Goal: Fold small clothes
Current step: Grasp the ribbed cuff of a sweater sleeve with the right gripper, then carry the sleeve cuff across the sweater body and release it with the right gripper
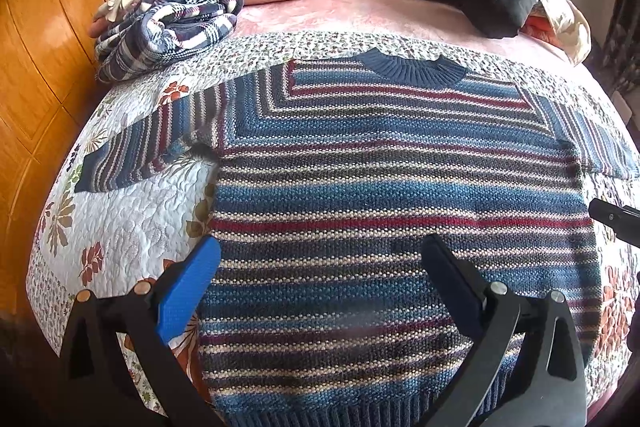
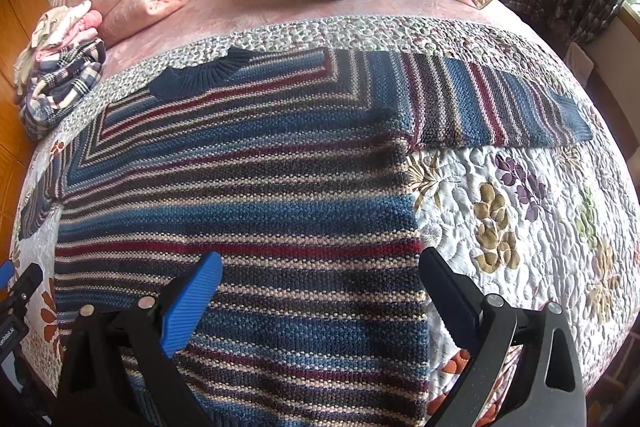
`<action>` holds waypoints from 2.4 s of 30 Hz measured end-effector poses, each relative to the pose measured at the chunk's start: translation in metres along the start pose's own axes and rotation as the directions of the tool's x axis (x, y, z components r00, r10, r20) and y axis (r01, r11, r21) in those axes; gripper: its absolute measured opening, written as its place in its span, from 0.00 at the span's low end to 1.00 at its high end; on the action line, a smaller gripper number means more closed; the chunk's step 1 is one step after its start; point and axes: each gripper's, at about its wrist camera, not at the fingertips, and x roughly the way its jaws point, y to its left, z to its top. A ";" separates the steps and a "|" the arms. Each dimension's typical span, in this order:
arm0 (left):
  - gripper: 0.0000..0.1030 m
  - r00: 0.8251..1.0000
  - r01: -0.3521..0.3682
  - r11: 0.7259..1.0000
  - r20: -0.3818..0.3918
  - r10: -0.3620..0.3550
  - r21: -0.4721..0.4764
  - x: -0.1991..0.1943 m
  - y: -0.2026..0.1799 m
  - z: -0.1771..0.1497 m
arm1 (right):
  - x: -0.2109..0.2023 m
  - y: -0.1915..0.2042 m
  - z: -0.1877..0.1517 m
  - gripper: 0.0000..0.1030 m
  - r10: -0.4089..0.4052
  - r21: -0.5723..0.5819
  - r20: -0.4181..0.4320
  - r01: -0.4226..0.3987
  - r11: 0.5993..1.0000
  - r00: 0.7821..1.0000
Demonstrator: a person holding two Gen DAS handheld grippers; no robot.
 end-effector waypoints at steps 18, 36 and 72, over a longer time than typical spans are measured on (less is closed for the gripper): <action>0.97 0.992 0.119 0.993 0.040 -0.120 0.025 0.062 -0.116 0.086 | 0.099 -0.385 0.134 0.95 -0.112 0.429 -0.174 0.178 0.885 0.978; 0.97 0.995 0.090 0.994 0.027 -0.092 0.062 0.073 -0.124 0.080 | 0.109 -0.414 0.154 0.15 -0.051 0.458 -0.041 0.064 0.887 0.998; 0.97 0.994 0.091 0.994 -0.053 -0.094 -0.065 0.093 -0.043 0.063 | 0.107 -0.002 0.129 0.15 0.139 -0.239 -0.008 -0.137 0.961 0.990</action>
